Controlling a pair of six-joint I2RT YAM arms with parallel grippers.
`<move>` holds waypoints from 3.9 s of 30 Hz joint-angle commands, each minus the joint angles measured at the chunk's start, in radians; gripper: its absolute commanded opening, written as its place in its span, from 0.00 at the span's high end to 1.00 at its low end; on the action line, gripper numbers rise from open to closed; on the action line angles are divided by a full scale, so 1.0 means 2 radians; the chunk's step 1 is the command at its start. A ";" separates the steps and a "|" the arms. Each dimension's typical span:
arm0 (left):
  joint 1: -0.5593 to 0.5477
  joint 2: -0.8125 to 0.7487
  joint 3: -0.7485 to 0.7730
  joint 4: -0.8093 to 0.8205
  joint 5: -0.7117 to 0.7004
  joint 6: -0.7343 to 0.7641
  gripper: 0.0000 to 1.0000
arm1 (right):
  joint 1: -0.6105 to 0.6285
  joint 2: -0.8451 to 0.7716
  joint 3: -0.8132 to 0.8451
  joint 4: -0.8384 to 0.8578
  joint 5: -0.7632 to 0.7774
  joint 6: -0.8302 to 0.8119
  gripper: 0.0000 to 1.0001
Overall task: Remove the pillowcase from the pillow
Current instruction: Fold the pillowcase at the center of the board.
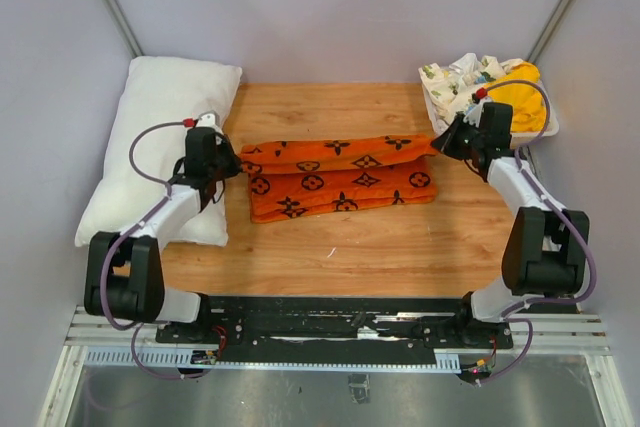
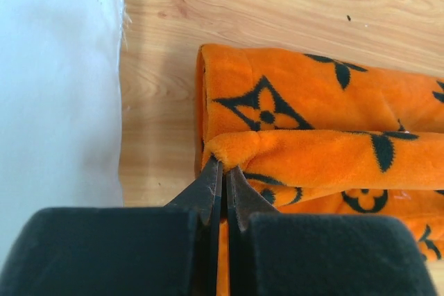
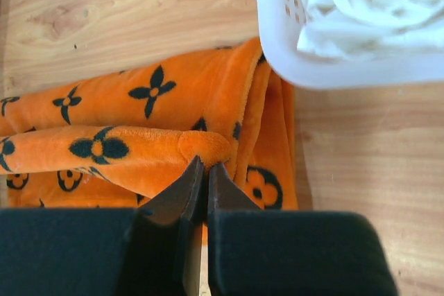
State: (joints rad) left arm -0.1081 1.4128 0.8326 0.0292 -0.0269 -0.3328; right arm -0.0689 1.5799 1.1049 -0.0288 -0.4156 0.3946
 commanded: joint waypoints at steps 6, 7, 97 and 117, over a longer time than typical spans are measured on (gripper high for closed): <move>-0.014 -0.059 -0.065 0.054 0.015 -0.028 1.00 | -0.021 -0.059 -0.076 0.039 0.019 0.028 0.99; -0.017 -0.059 -0.070 0.055 0.015 -0.030 1.00 | -0.024 -0.058 -0.078 0.039 0.016 0.030 0.99; -0.221 0.188 -0.105 0.320 0.046 -0.117 1.00 | 0.127 0.143 -0.239 0.457 -0.054 0.191 0.67; -0.164 0.130 -0.152 0.217 -0.005 -0.109 1.00 | -0.053 0.077 -0.349 0.489 0.015 0.258 0.44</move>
State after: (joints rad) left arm -0.4591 1.6897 0.5407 0.6327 0.0696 -0.6056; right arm -0.1249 1.8072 0.4503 1.1007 -0.5266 0.9688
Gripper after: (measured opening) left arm 0.009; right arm 0.535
